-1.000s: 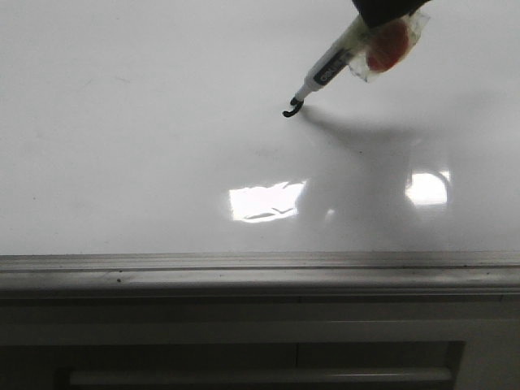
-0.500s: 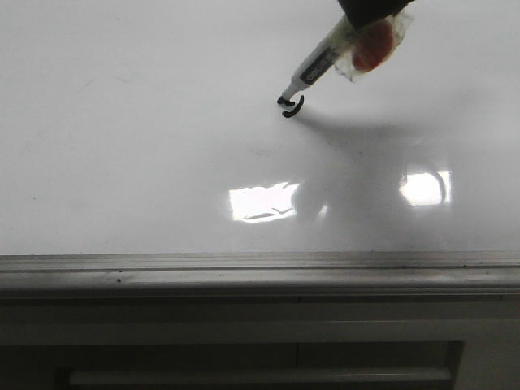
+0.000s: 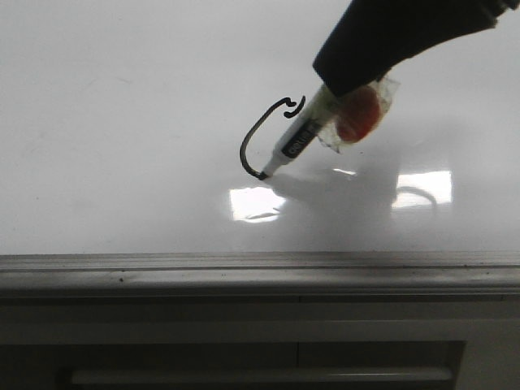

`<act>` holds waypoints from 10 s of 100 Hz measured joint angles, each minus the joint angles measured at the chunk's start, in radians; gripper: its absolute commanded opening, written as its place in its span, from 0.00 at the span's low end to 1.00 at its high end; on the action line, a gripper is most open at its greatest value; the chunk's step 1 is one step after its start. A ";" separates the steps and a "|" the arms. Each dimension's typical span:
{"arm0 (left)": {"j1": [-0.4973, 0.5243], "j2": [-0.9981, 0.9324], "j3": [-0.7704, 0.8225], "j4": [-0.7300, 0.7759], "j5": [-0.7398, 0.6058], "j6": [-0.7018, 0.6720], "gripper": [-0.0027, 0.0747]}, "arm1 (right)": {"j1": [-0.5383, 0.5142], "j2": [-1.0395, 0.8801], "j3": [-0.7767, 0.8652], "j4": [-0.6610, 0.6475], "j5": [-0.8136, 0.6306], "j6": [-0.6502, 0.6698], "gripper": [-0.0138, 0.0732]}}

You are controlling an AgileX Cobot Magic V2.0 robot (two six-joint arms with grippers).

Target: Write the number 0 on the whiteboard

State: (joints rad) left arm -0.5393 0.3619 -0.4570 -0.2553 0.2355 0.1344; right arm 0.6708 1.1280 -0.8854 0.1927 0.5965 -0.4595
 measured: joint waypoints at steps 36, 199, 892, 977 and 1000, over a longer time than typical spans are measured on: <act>0.000 0.000 0.000 0.000 0.000 0.000 0.01 | 0.002 -0.066 -0.006 -0.222 0.094 0.289 0.10; 0.000 0.000 -0.002 -0.038 0.043 0.003 0.06 | 0.172 -0.101 -0.296 -0.403 0.122 0.383 0.10; 0.367 -0.366 0.462 0.125 0.095 -0.034 0.01 | 0.441 -0.625 0.214 -0.833 -0.080 0.808 0.08; 0.397 -0.366 0.461 0.125 0.099 -0.039 0.01 | 0.439 -0.625 0.244 -0.861 -0.018 0.810 0.08; 0.397 -0.366 0.461 0.125 0.099 -0.039 0.01 | 0.217 -0.625 0.431 -0.741 -0.250 0.829 0.08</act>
State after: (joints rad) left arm -0.1423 -0.0039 0.0035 -0.1302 0.3349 0.0952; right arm 0.8876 0.5033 -0.4548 -0.5484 0.3461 0.3693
